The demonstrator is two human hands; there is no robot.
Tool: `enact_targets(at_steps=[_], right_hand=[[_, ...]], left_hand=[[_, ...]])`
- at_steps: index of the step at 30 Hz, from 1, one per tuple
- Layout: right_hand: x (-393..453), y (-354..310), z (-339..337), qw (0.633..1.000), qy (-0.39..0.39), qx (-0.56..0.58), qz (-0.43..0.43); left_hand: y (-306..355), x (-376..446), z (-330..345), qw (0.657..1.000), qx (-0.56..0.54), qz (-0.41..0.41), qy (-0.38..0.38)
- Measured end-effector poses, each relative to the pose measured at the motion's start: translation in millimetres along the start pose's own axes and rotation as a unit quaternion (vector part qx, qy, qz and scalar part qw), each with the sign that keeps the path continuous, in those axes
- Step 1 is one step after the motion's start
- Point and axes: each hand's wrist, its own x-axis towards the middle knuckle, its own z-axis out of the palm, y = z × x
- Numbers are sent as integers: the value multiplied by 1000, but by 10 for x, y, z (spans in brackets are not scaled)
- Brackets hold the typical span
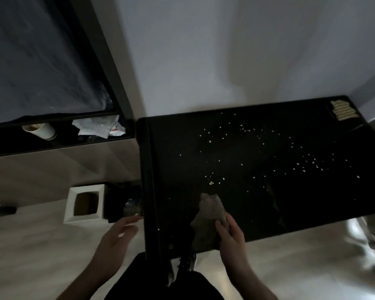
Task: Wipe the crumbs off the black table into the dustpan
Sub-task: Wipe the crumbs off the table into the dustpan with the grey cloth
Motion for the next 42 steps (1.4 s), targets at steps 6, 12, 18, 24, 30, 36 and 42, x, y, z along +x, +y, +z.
enact_targets(at_steps=[6,12,18,24,30,36,42], right_hand=[[238,36,407,997,9,-57,-49],[534,15,1033,972,30,-156,-175],[1350,741,1582,880,-29,-402,-253],[1812,1332,1836,776,54,-571,-262],[1888,1504,1994,727,122,-618,-275],[1904,1575,2007,727,133,-606,-295],[1926,1589,2006,731,135,-598,-301]], left_hand=[[-483,397,-357,999,-23,-20,28],[-1058,1172,-889,996,39,-74,-17],[-1774,2089,-1136,978,163,-126,-25],[-2784,2980,-1132,967,162,-194,-18],[-3663,3744,-946,946,83,-312,28],[-4322,4415,-741,949,43,-304,68],[-4498,4656,-509,936,153,-293,125]])
